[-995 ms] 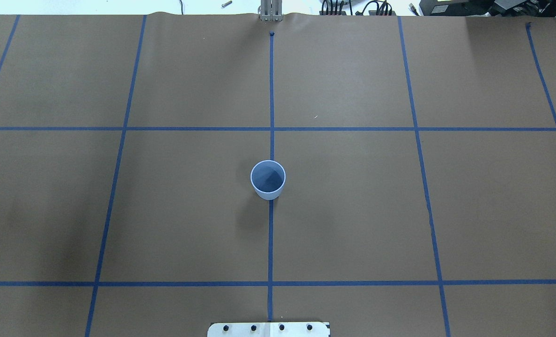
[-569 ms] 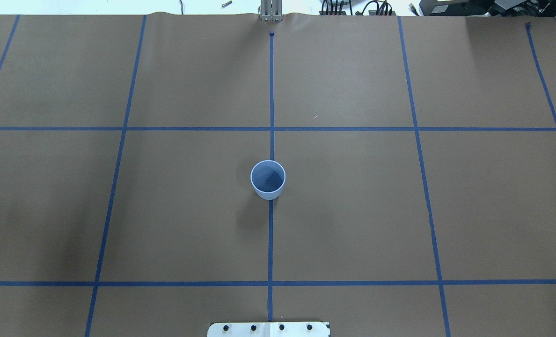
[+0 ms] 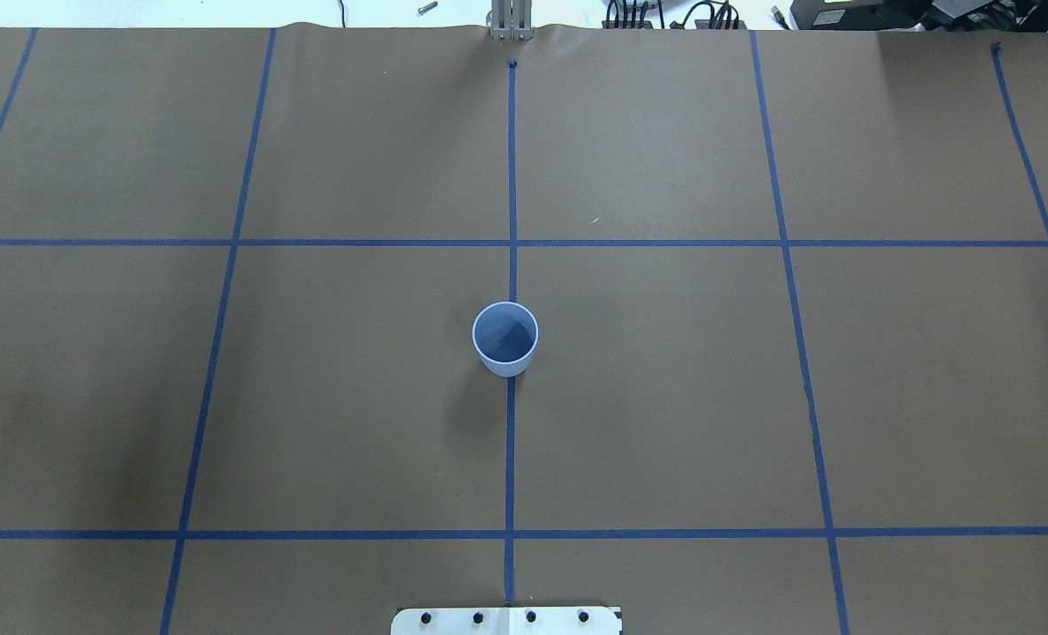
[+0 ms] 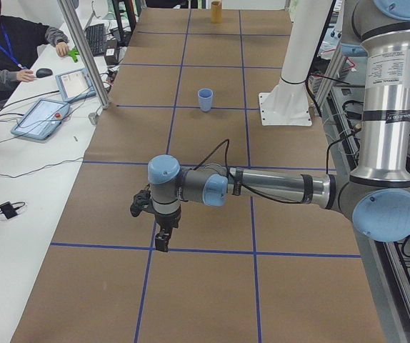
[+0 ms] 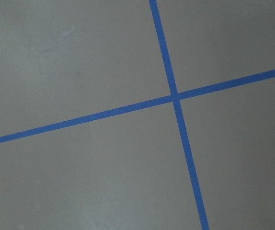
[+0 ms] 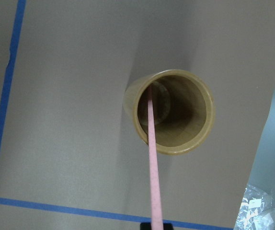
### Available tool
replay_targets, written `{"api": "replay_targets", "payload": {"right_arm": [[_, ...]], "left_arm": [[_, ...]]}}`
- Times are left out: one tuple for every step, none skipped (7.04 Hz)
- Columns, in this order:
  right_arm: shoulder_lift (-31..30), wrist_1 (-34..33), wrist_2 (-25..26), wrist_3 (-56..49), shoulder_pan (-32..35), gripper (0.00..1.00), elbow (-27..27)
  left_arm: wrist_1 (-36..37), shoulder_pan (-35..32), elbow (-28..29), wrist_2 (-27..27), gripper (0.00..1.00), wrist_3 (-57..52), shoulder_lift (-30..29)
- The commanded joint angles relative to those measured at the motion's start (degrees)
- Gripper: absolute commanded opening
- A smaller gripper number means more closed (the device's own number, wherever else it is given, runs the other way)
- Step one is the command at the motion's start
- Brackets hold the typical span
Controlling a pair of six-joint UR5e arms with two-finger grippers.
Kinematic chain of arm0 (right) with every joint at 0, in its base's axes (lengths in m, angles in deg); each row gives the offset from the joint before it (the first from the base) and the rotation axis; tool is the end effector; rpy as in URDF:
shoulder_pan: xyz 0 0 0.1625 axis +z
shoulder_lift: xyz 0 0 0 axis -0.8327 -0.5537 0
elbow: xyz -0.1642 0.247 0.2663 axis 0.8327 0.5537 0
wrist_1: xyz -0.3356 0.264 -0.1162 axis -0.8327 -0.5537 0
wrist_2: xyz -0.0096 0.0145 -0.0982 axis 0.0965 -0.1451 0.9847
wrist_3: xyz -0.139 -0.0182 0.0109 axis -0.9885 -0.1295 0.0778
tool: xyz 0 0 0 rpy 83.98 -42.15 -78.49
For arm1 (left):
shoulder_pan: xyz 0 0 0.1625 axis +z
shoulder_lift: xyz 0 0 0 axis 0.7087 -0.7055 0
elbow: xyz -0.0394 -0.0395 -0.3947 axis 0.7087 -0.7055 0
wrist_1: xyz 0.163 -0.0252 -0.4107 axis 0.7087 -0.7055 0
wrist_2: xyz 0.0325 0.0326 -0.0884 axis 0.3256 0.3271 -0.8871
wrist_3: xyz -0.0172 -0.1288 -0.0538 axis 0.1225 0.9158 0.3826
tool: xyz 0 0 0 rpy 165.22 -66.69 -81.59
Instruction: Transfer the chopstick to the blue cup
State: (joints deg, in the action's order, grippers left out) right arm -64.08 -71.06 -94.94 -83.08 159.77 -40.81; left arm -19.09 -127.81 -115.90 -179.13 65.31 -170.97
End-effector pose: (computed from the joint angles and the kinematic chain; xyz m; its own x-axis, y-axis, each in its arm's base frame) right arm 0.1452 -0.3515 0.7401 0.7982 -0.2212 0.5604 0.2305 0.9715 0.0552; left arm 0.0116 -0.5332 0.6367 0.8149 0.2240 -0.5346 -0.1574 0.9732 0.1679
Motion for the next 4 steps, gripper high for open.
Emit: {"api": "replay_targets", "payload": {"right_arm": [[0.36,-4.06,-0.11,-1.10,0.15,0.00,-2.70],[0.36,-6.25,-0.11,-2.66,0.58,0.00,-3.67],[0.70,-7.93,-0.11,-4.33,1.54,0.00,-4.21],[2.97,-10.90,0.59,-6.44,3.47,0.00,-4.21]], "left_arm": [[0.00,0.07,0.06,0.00,0.98,0.09,-0.11],[0.00,0.07,0.06,0.00,0.98,0.09,-0.11],[0.00,0.07,0.06,0.00,0.98,0.09,-0.02],[-0.09,0.07,0.06,0.00,0.98,0.09,-0.02]]}}
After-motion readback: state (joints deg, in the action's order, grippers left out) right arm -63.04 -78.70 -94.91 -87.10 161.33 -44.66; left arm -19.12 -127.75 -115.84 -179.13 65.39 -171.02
